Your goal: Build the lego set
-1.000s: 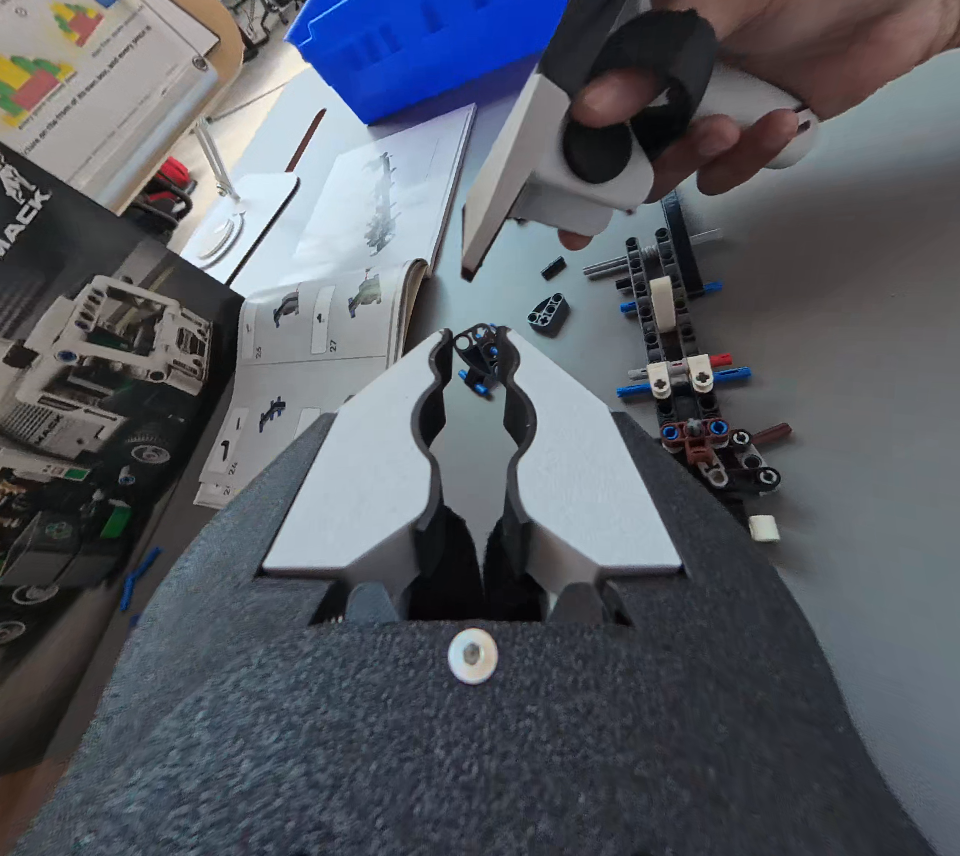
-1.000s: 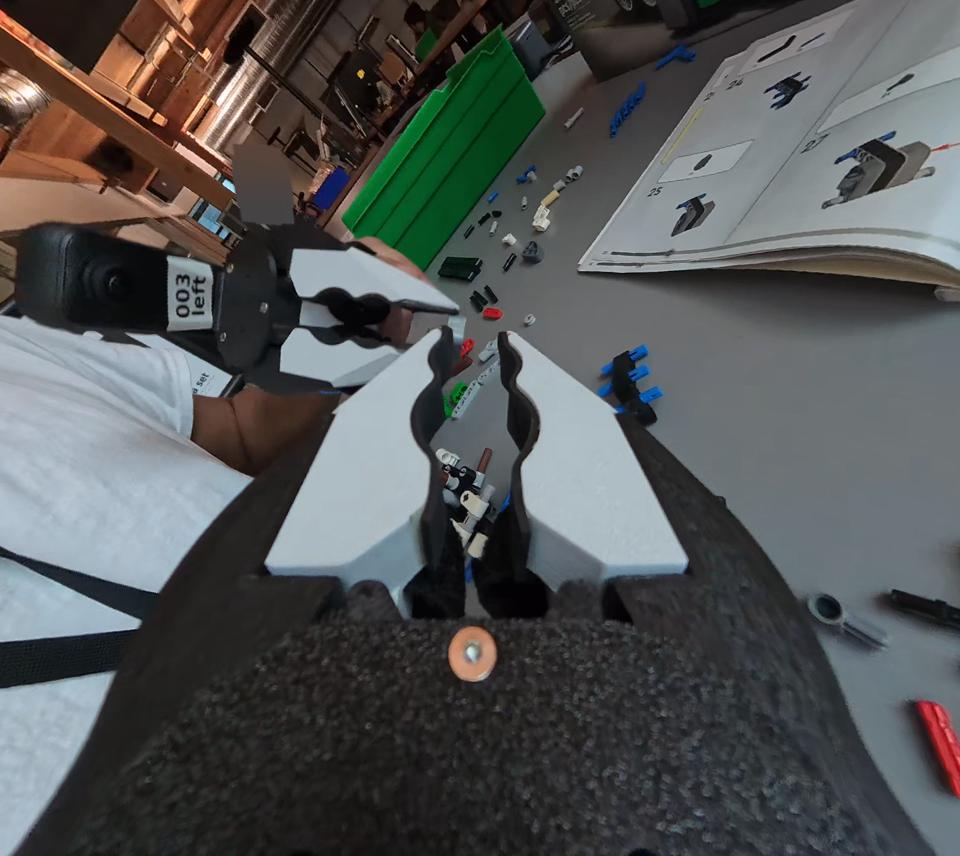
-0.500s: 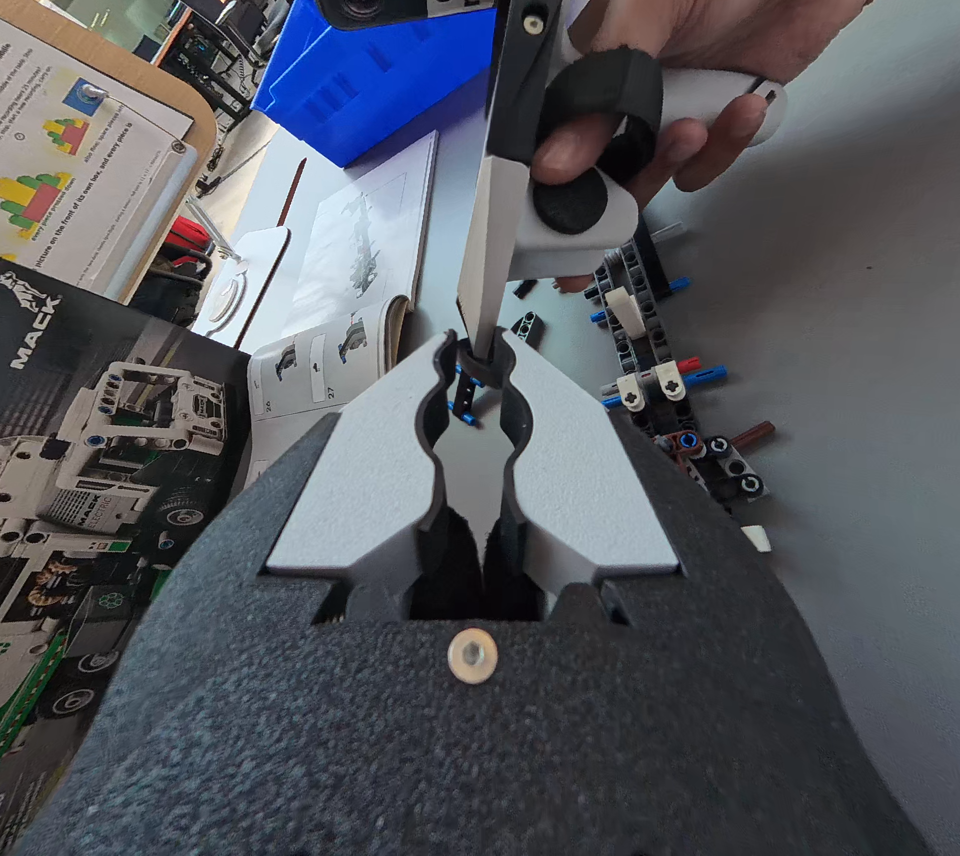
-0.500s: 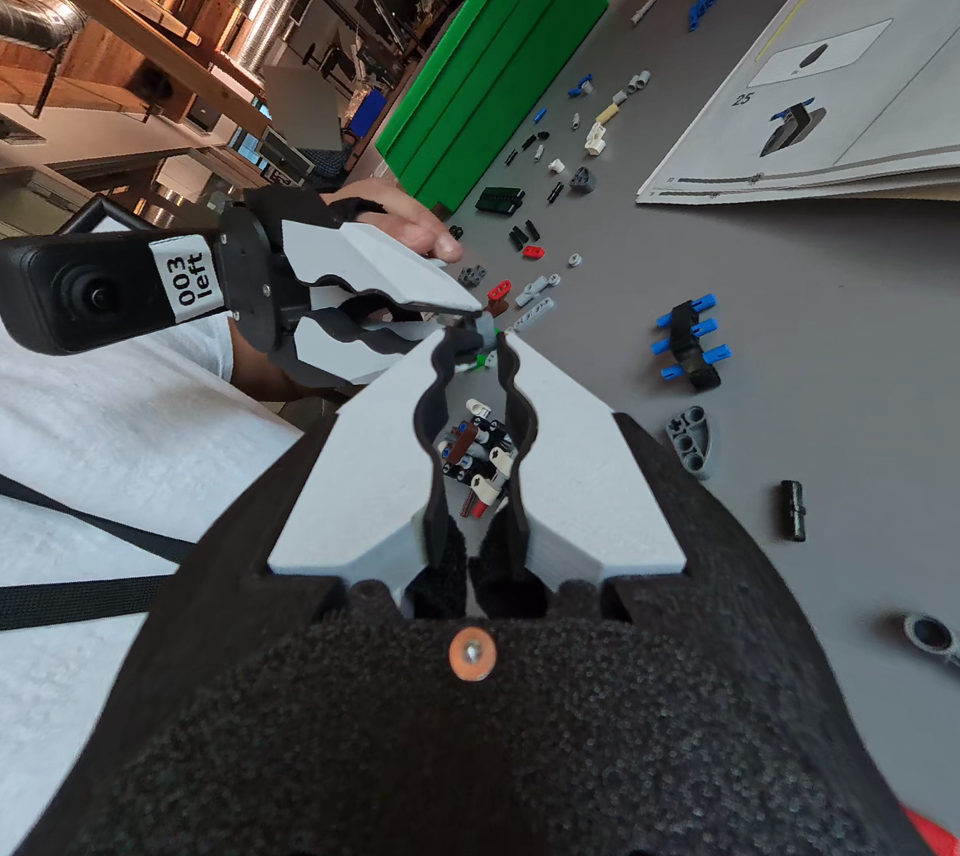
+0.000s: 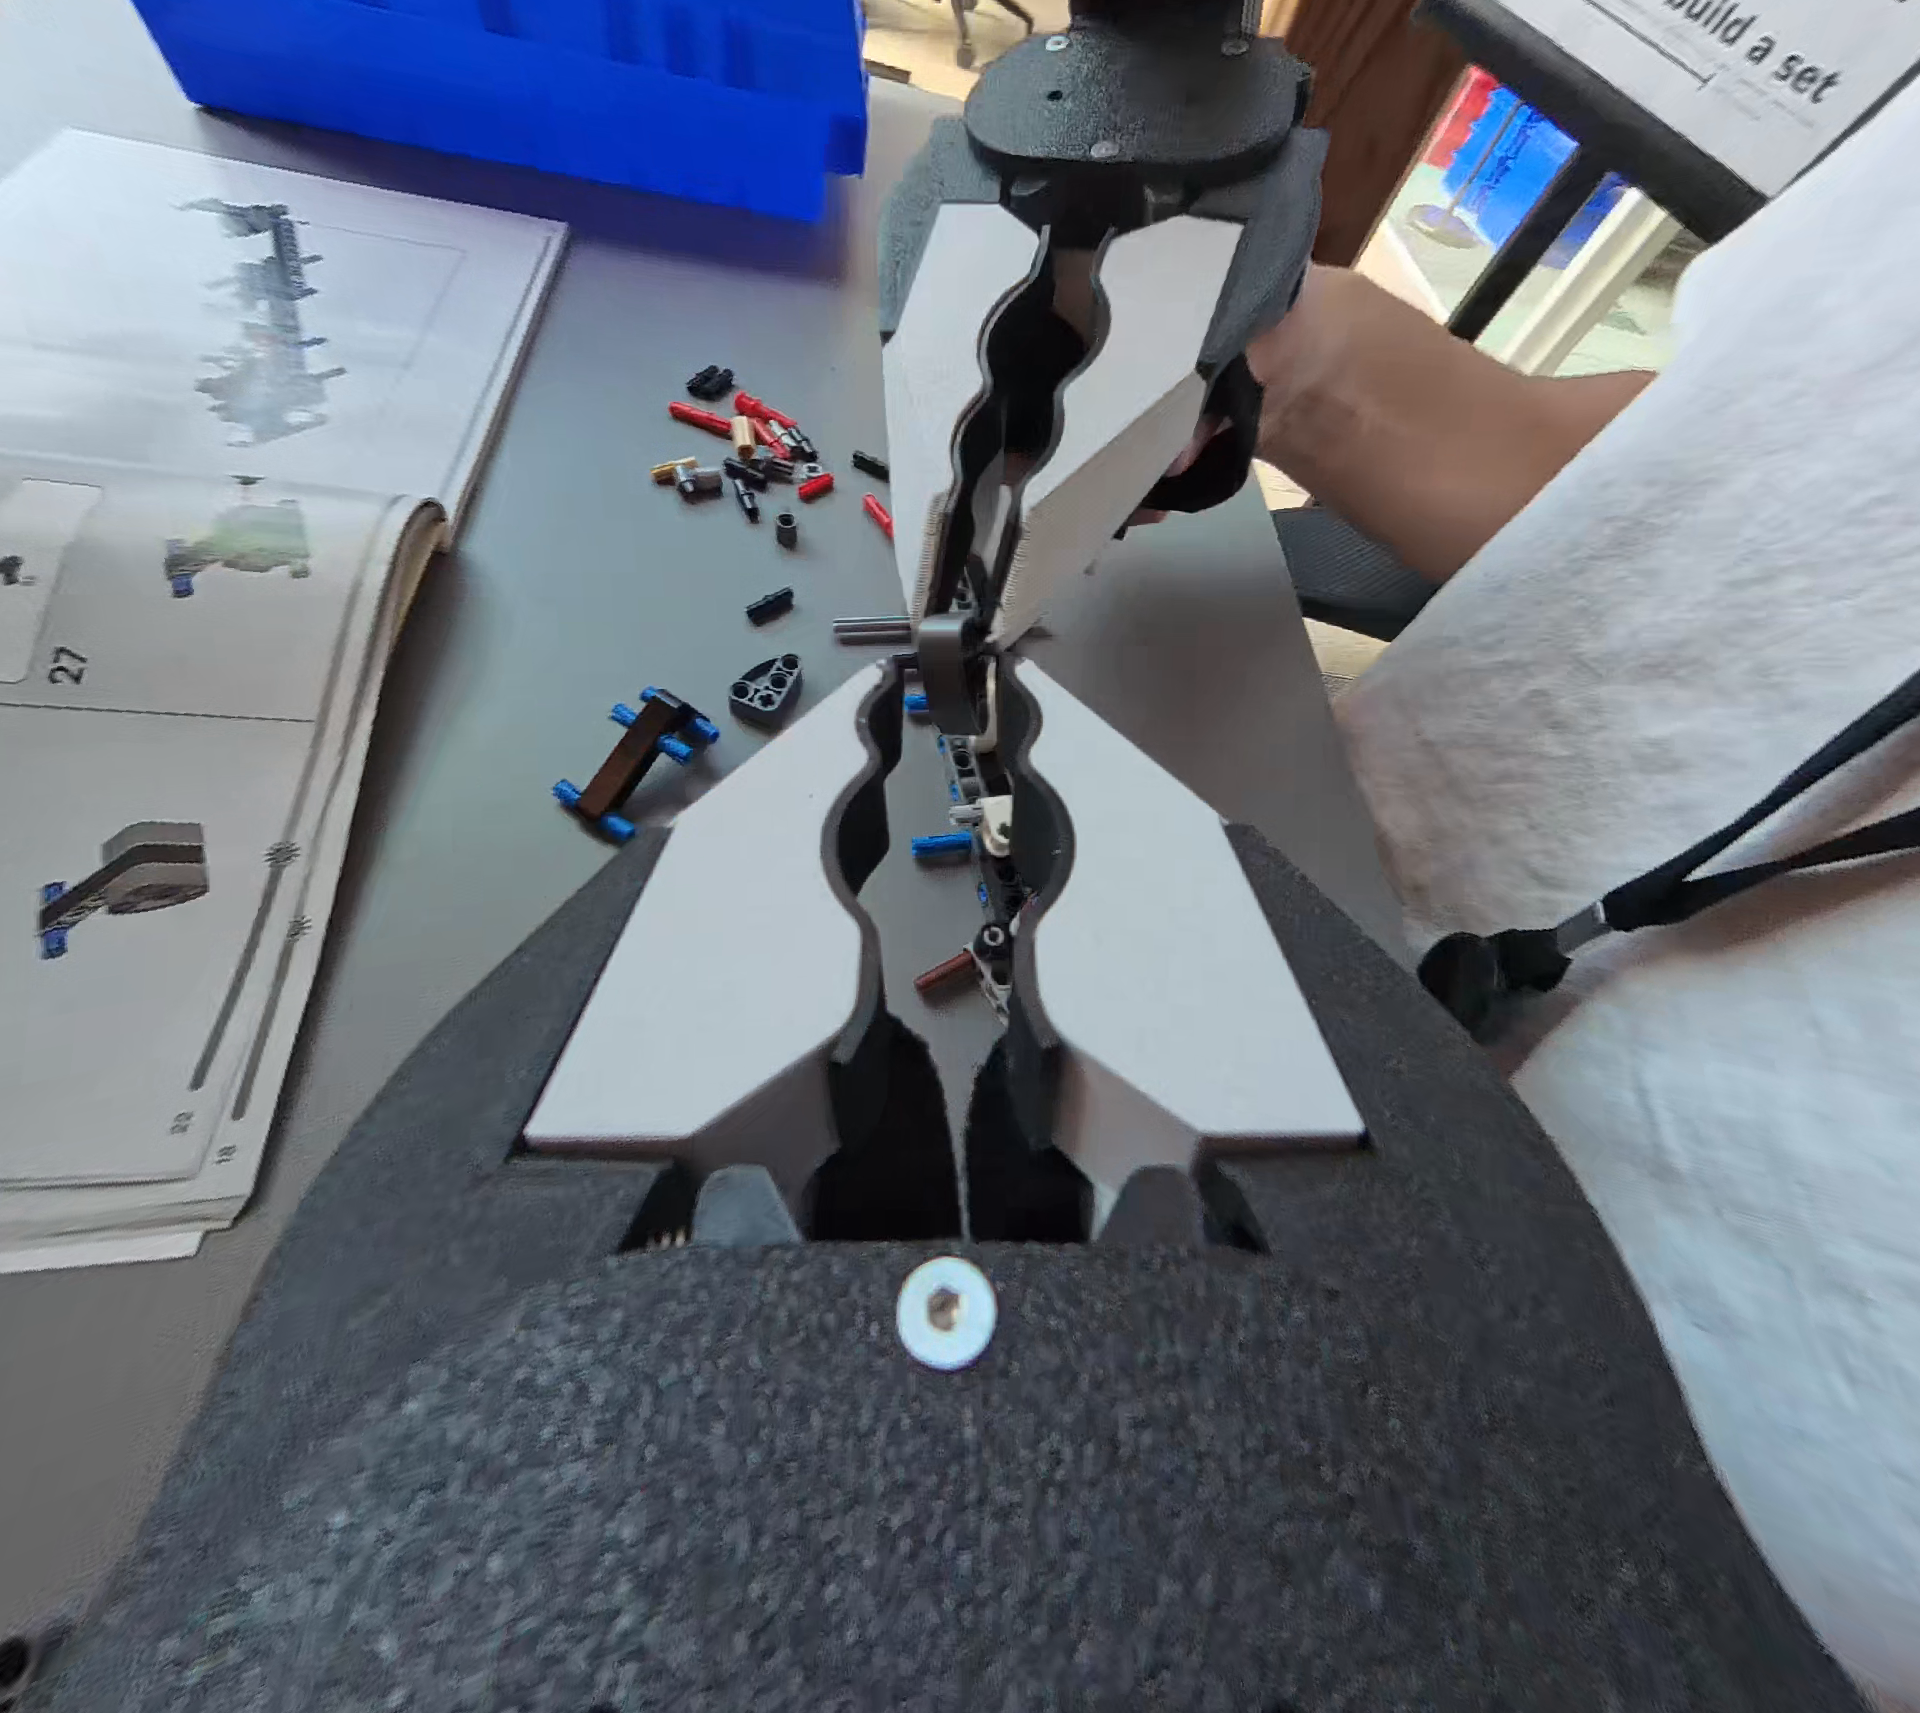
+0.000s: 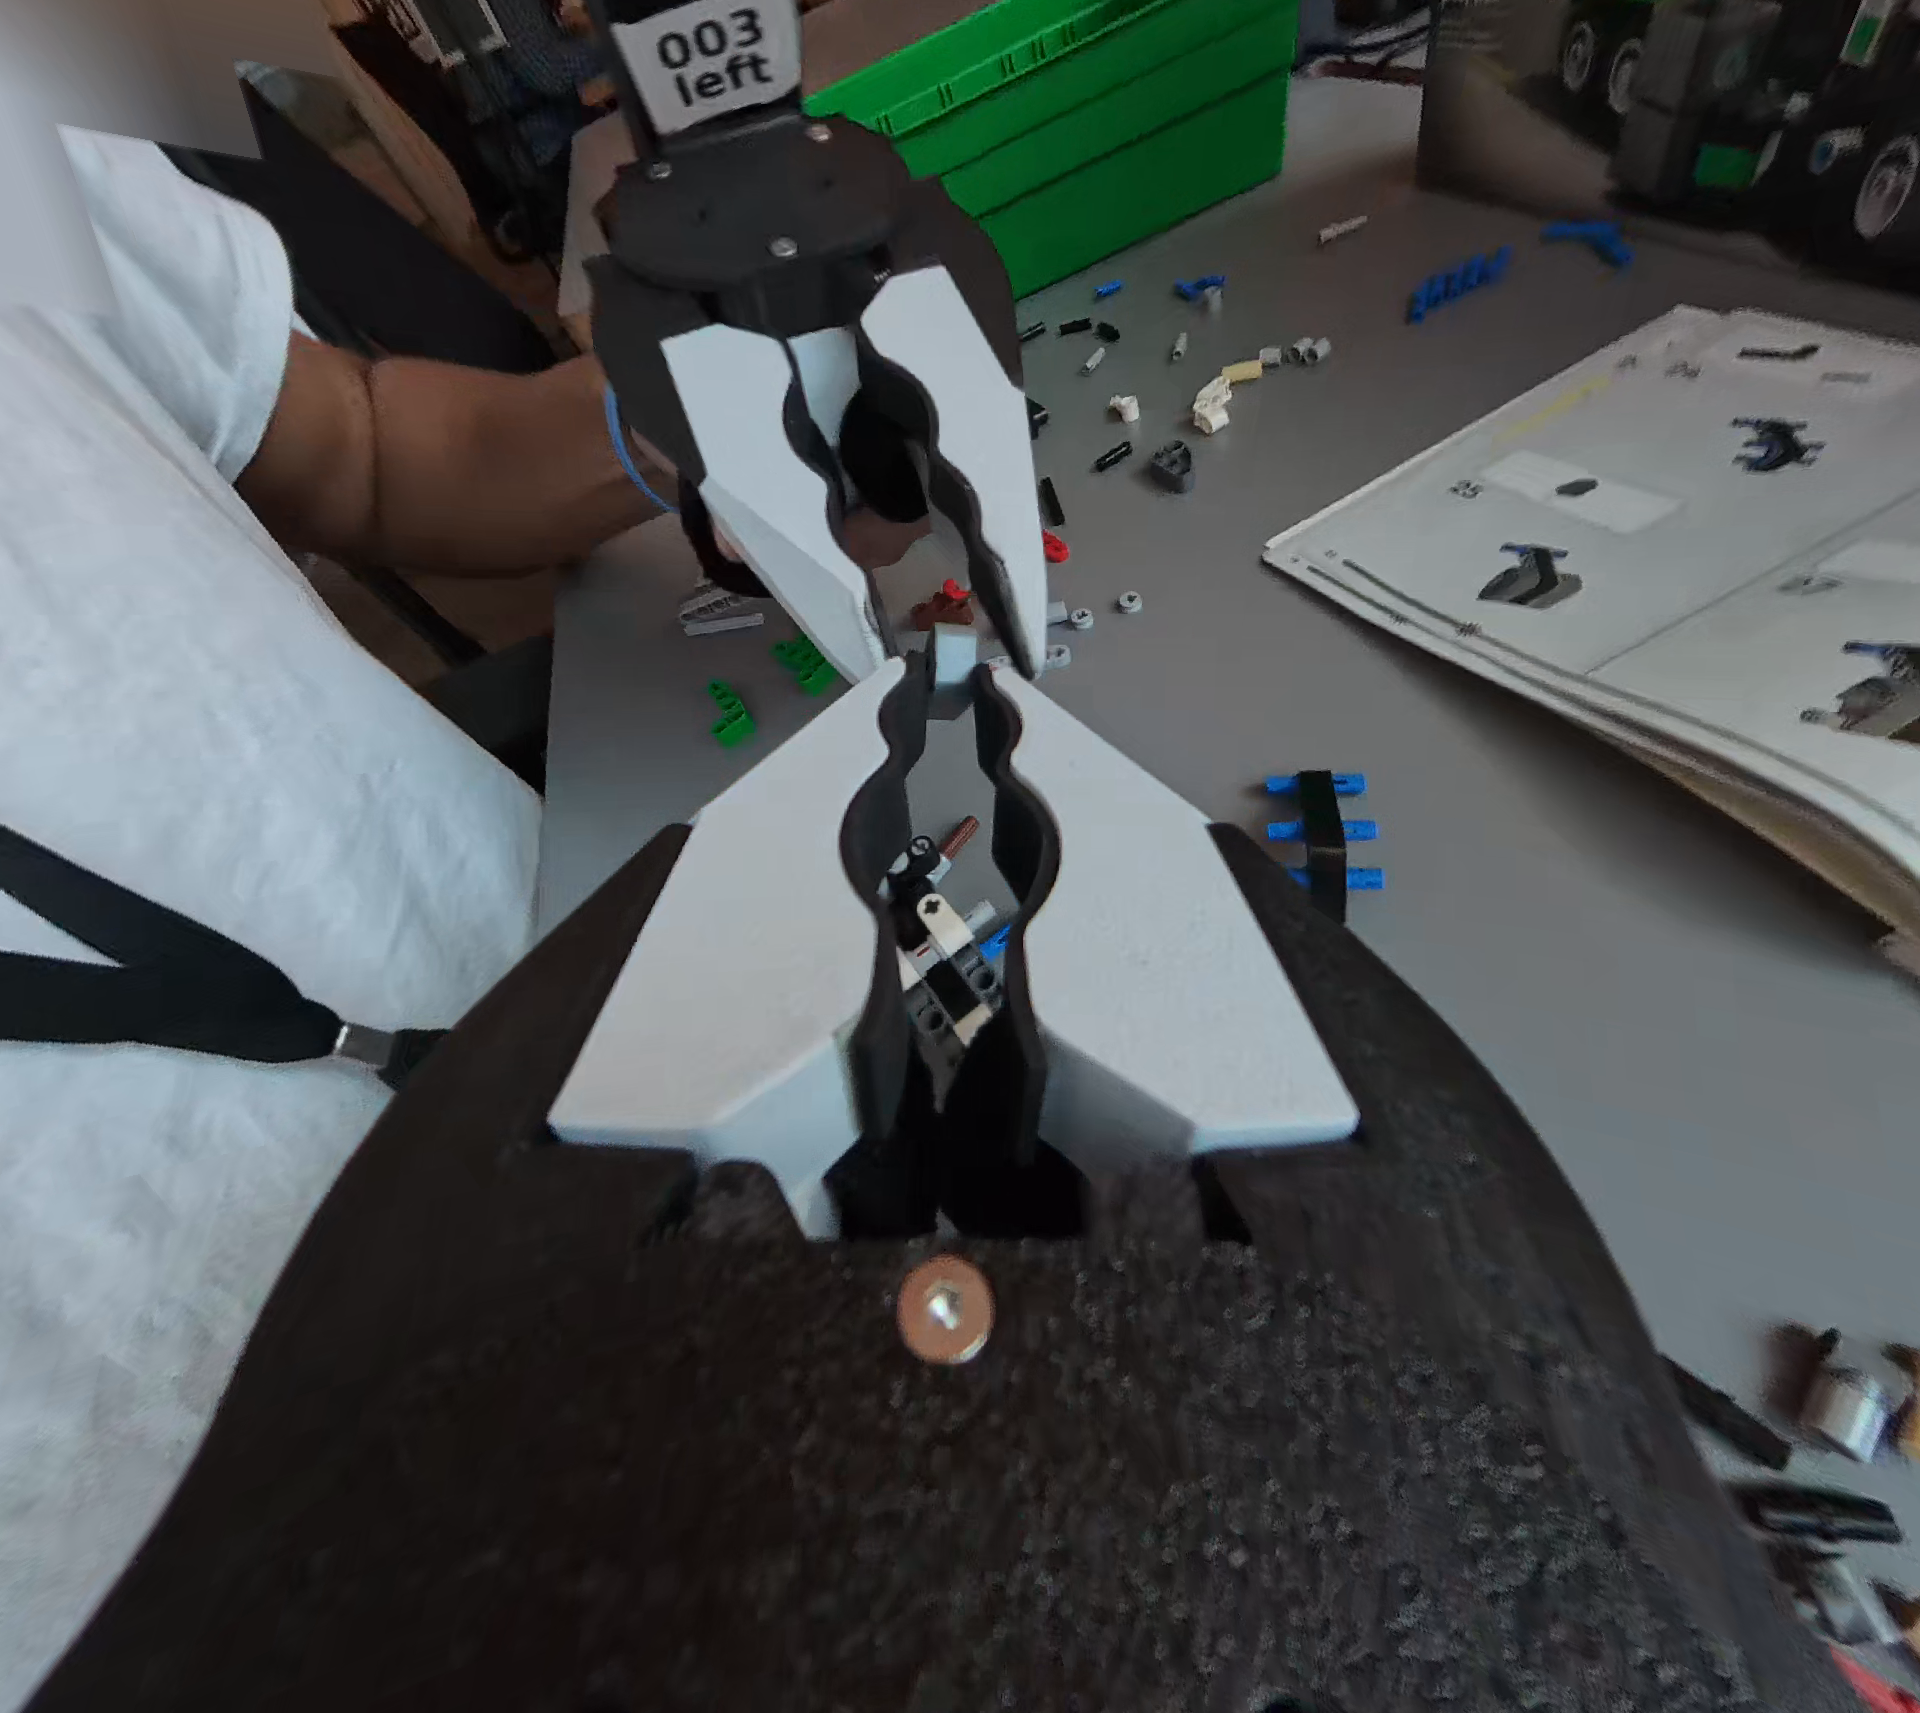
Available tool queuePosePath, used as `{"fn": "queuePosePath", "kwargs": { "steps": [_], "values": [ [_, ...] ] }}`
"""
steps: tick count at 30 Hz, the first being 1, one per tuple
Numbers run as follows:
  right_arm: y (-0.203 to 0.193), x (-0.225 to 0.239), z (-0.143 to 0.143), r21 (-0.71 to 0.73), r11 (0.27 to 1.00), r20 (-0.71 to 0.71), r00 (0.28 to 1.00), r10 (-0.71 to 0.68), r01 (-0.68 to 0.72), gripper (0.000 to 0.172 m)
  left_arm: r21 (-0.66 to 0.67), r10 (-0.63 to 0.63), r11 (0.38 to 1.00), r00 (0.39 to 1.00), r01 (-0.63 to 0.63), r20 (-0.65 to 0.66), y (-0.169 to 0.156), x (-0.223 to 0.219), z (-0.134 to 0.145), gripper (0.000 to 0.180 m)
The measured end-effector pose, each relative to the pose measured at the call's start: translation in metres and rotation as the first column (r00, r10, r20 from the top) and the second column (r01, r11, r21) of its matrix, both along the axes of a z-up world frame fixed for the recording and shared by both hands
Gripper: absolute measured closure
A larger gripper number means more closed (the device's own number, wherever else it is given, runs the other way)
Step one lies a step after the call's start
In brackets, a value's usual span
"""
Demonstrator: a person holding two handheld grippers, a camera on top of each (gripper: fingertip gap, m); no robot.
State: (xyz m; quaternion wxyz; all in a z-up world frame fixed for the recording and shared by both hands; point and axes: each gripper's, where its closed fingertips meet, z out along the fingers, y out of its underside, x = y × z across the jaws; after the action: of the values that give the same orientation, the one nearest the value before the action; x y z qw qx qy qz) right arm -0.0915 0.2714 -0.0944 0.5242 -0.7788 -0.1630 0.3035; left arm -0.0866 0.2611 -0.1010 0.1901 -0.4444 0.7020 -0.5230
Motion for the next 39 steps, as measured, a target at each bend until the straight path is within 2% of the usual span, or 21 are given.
{"fn": "queuePosePath", "kwargs": {
  "steps": [3,7,9,12,14,15,16,19,23,28,29,33,39],
  "values": [
    [-0.002,-0.003,0.001,0.012,1.0,0.054,0.998,0.015,-0.016,0.164,-0.008,-0.046,0.999,0.999,0.046,0.012,-0.004,-0.004,0.001,0.172],
    [-0.002,-0.003,0.001,0.01,0.999,-0.006,0.999,0.036,-0.036,0.159,0.019,-0.043,0.999,0.999,0.043,-0.01,0.002,-0.006,-0.004,0.174],
    [0.004,0.011,0.007,0.052,0.998,-0.042,0.999,-0.025,0.027,0.148,0.028,-0.024,0.999,1.0,0.024,-0.006,0.01,-0.007,-0.003,0.174],
    [0.012,0.043,0.028,0.053,0.986,-0.28,0.95,-0.137,0.158,0.145,-0.032,0.028,0.999,1.0,-0.027,0.011,0.021,-0.006,0.007,0.174],
    [0.012,0.054,0.035,-0.01,0.99,-0.451,0.883,-0.131,0.141,0.138,-0.095,0.065,0.993,0.998,-0.063,0.017,0.028,-0.006,0.013,0.174],
    [0.012,0.054,0.036,-0.027,0.992,-0.488,0.865,-0.118,0.12,0.14,-0.136,0.076,0.988,0.997,-0.072,0.026,0.03,-0.006,0.018,0.174],
    [0.012,0.049,0.034,-0.023,0.994,-0.469,0.877,-0.103,0.104,0.143,-0.18,0.083,0.981,0.996,-0.075,0.038,0.031,-0.006,0.023,0.175],
    [0.013,0.02,0.02,0.006,0.998,-0.292,0.955,-0.053,0.057,0.147,-0.287,0.088,0.956,0.993,-0.062,0.079,0.032,-0.007,0.035,0.175],
    [0.014,-0.011,0.027,0.041,0.998,-0.329,0.943,0.053,-0.041,0.148,-0.37,0.072,0.929,0.991,-0.026,0.109,0.026,-0.008,0.045,0.175],
    [0.015,-0.02,0.027,0.054,0.997,-0.362,0.93,0.07,-0.054,0.155,-0.357,0.053,0.934,0.992,-0.009,0.114,0.017,-0.007,0.041,0.174],
    [0.016,-0.019,0.025,0.048,0.998,-0.357,0.932,0.061,-0.047,0.16,-0.354,0.052,0.935,0.992,-0.009,0.112,0.016,-0.007,0.04,0.175],
    [0.014,-0.016,0.015,-0.007,0.998,-0.349,0.935,0.053,-0.059,0.165,-0.319,0.047,0.948,0.995,-0.015,0.092,0.016,-0.007,0.032,0.173],
    [0.009,-0.013,0.009,-0.059,0.995,-0.331,0.942,0.058,-0.082,0.166,-0.283,0.039,0.959,0.994,-0.007,0.105,0.02,-0.01,0.034,0.17]
  ]
}}
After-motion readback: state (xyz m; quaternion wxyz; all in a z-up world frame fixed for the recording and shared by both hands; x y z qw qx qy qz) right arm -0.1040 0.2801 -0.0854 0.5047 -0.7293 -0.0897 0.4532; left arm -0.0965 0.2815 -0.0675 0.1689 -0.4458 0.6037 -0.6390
